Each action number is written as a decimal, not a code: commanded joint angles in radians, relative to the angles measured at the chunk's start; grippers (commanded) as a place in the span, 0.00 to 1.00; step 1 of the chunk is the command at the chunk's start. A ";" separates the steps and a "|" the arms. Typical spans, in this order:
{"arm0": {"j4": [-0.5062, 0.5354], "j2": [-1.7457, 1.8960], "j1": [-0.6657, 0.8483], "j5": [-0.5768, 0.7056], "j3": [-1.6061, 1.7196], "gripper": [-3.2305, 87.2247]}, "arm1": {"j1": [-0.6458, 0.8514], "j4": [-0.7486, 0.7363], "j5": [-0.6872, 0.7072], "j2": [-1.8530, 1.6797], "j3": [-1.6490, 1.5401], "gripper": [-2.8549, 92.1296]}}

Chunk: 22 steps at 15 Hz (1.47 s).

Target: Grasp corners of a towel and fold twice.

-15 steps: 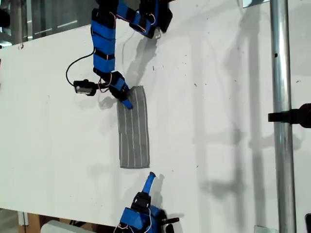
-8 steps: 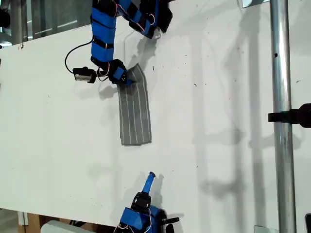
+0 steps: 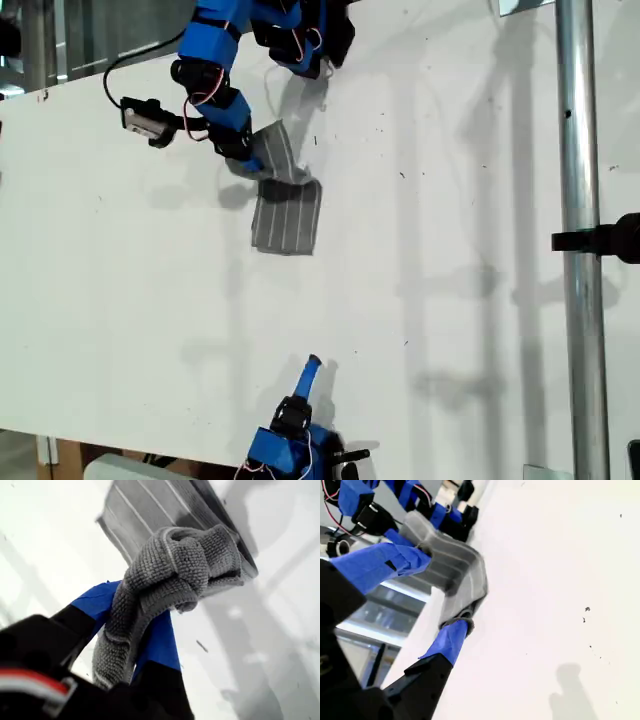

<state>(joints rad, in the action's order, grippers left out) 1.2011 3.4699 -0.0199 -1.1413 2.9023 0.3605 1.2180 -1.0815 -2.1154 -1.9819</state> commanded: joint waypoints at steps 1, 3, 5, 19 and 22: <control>-0.005 0.008 -0.023 -0.017 -0.018 0.29 | -0.015 -0.143 0.018 0.207 0.144 0.03; -0.005 0.008 -0.035 -0.025 -0.017 0.29 | 0.008 -0.186 0.021 0.402 0.209 0.03; -0.002 0.008 -0.049 -0.032 -0.012 0.29 | 0.017 -0.143 0.018 0.568 0.311 0.16; -0.049 0.008 -0.023 -0.025 0.072 0.29 | 0.176 -0.229 0.153 -0.298 -0.032 0.16; -0.051 0.008 0.021 -0.060 0.135 0.29 | 0.199 -0.084 0.011 -0.867 -0.469 0.03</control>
<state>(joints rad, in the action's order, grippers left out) 1.1766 3.4699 -0.0307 -1.1858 3.0327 0.5676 1.0891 -1.0109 -2.7397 -2.3117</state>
